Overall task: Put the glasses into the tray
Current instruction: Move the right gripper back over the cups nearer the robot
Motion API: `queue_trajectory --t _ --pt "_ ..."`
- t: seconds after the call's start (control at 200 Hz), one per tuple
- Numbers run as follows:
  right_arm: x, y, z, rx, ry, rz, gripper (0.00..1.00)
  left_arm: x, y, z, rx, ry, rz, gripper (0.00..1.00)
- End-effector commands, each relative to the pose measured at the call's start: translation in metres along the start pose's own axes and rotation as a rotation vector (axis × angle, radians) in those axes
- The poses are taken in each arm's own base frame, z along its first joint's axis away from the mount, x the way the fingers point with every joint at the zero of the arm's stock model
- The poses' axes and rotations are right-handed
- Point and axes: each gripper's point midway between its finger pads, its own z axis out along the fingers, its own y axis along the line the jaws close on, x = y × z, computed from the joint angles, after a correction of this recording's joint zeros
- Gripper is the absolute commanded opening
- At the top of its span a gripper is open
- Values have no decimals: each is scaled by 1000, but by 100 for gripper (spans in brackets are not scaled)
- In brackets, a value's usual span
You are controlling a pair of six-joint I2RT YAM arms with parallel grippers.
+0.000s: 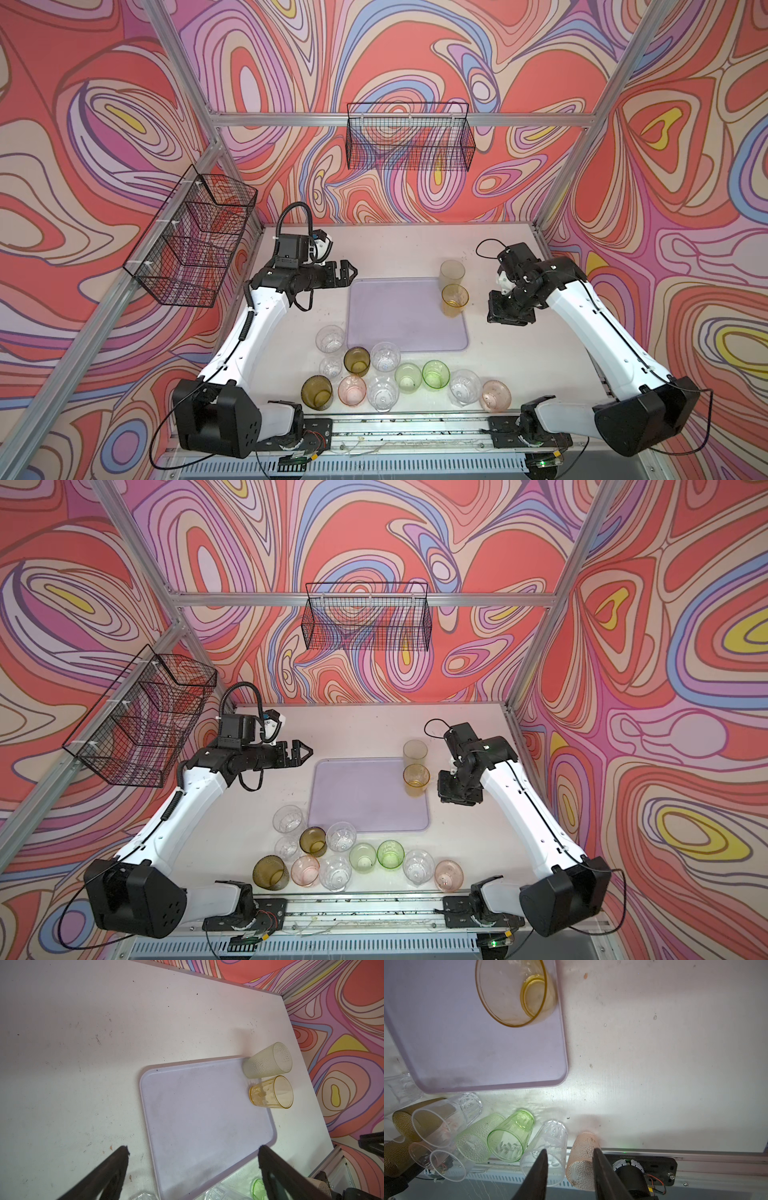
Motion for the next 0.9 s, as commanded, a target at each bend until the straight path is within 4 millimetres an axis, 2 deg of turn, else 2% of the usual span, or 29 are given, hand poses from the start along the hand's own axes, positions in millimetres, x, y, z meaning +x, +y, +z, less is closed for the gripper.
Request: queue_trajectory --t 0.0,0.15,0.466,0.721,0.896 --pt "23 -14 -2 47 50 66 38 -1 -1 -3 7 -11 -2 100" --pt "46 -29 3 105 123 103 38 -1 -1 -3 8 -13 -2 100" --pt "89 -45 19 152 275 149 40 -1 -2 -3 14 -13 -3 100" --pt "111 -51 31 161 341 169 41 -2 -3 -3 16 -14 -4 100" --pt "111 -51 32 163 340 166 41 -2 -2 -3 15 -14 -4 100"
